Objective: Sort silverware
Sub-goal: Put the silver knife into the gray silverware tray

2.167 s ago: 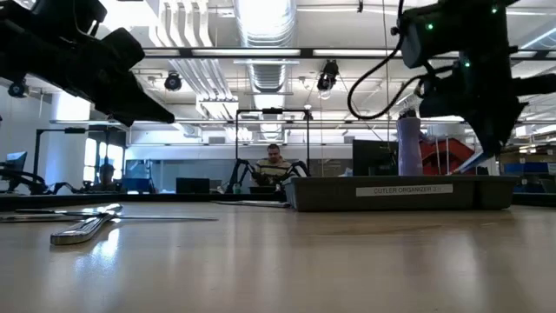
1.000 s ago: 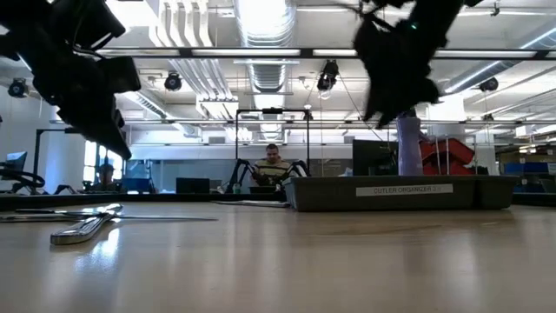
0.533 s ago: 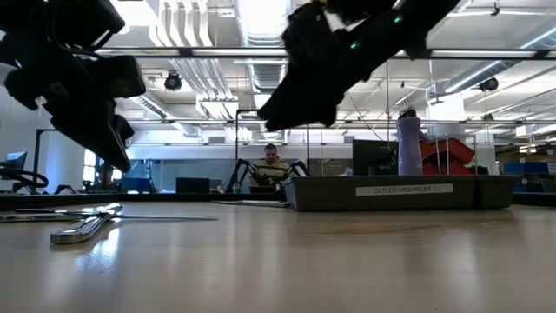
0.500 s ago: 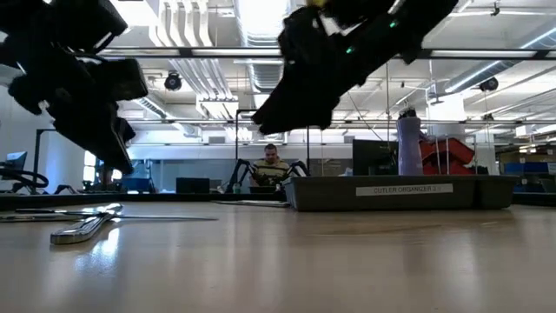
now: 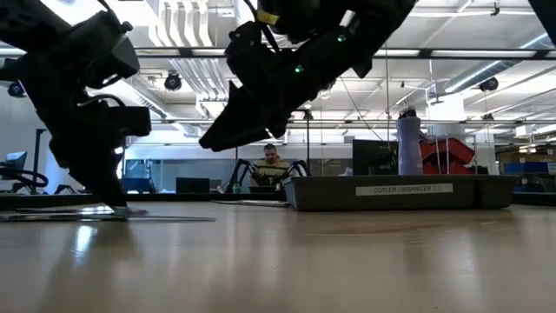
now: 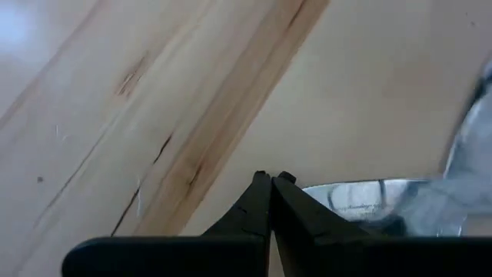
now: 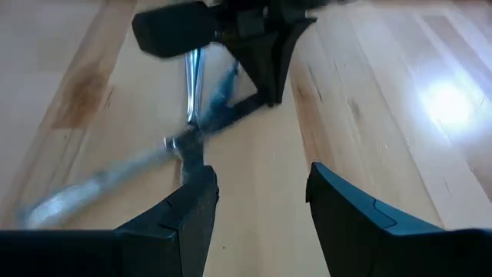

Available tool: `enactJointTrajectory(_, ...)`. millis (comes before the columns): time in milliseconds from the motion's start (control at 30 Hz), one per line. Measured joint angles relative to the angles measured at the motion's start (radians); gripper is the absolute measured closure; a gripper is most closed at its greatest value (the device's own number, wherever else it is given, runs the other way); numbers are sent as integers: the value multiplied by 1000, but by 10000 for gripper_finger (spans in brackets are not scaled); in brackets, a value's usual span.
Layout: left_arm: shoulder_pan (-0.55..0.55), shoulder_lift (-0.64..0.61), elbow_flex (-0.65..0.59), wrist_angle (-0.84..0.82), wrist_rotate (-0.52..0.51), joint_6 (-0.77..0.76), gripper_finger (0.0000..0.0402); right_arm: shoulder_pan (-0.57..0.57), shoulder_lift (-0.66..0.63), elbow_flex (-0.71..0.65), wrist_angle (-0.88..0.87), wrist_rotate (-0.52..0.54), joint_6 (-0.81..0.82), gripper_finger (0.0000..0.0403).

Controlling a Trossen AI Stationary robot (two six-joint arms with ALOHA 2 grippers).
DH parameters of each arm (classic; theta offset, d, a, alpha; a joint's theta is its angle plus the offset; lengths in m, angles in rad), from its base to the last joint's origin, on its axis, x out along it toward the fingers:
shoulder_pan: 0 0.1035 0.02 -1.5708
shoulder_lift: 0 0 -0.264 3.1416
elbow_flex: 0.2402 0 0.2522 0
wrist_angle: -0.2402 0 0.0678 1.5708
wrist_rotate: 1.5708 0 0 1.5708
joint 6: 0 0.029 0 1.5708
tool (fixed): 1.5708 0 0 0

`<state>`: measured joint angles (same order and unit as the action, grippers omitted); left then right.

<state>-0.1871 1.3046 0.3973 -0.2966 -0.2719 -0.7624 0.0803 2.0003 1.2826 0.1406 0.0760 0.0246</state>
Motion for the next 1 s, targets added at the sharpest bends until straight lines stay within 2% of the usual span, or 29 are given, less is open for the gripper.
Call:
enactJointTrajectory(267,0,0,-8,-13,-18,-223,401,3,19,3,2,-49,11,219)
enactJointTrajectory(500,1,2,-8,-17,-30,-291,401,24,73,10,80,-250,36,219)
enactJointTrajectory(633,6,0,-8,-25,-36,-344,401,50,137,96,-97,-277,125,219)
enactJointTrajectory(800,6,0,-9,-20,-48,-357,401,80,205,297,-412,-176,360,219)
enactJointTrajectory(1000,6,1,-12,-8,-53,-330,401,131,264,466,-538,-167,404,219)
